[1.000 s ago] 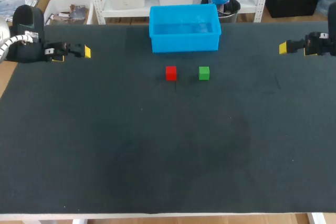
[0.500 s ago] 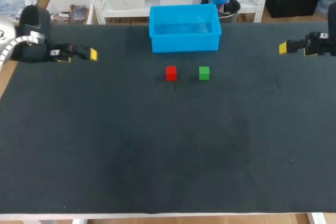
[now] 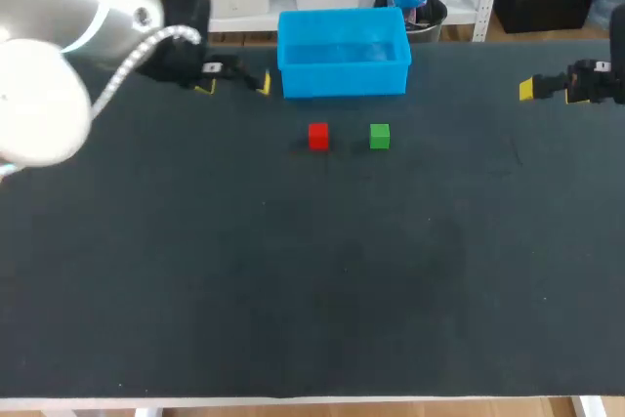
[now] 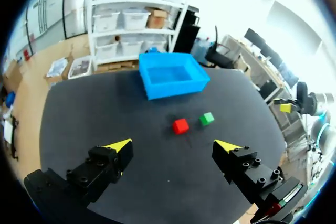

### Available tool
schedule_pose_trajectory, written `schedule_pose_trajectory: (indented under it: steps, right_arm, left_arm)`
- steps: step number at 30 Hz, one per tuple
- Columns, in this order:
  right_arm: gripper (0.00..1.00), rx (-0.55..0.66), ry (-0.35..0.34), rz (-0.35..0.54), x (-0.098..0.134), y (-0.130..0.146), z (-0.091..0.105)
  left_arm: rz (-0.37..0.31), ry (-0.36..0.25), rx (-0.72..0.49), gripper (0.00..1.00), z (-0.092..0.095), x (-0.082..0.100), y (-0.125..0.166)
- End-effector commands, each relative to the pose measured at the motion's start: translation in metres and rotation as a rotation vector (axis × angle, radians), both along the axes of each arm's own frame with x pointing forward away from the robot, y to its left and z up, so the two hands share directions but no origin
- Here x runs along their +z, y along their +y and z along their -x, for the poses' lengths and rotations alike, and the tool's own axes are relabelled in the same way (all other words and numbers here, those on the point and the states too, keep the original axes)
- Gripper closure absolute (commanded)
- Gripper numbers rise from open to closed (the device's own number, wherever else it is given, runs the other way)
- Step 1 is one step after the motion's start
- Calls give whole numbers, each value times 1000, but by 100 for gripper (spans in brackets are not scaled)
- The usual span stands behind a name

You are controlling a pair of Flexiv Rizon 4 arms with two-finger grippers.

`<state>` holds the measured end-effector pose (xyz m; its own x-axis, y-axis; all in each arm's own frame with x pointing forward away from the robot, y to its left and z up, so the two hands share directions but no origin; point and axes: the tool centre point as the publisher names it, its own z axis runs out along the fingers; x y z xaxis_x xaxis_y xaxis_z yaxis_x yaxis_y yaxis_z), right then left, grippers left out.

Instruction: Use the left arm to pick the red cube and place it into the blue plastic box first, then use the right arm to grasp the green cube and put it into the same blue plastic box after the first action is fully finished.

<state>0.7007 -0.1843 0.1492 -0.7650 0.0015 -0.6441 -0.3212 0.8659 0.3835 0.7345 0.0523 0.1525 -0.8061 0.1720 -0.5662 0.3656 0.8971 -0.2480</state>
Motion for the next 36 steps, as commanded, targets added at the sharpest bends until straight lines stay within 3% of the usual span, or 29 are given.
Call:
schedule_pose_trajectory:
  steps: [1, 23, 25, 27, 32, 36]
  right_arm:
    - [0, 0, 1, 1, 0, 0, 0]
    - [0, 0, 1, 1, 0, 0, 0]
    - [0, 0, 1, 1, 0, 0, 0]
    - [0, 0, 1, 1, 0, 0, 0]
    - [0, 0, 1, 1, 0, 0, 0]
    - [0, 0, 1, 1, 0, 0, 0]
  left_arm:
    - [-127, 34, 59, 0, -13, -3, -10]
    - [-127, 34, 59, 0, -13, -3, -10]
    - [-163, 74, 63, 0, -23, -4, -22]
    - [-149, 99, 53, 0, -30, -3, -35]
    - [-143, 227, 78, 0, -45, -9, -62]
    - [-147, 260, 116, 0, -51, -12, -76]
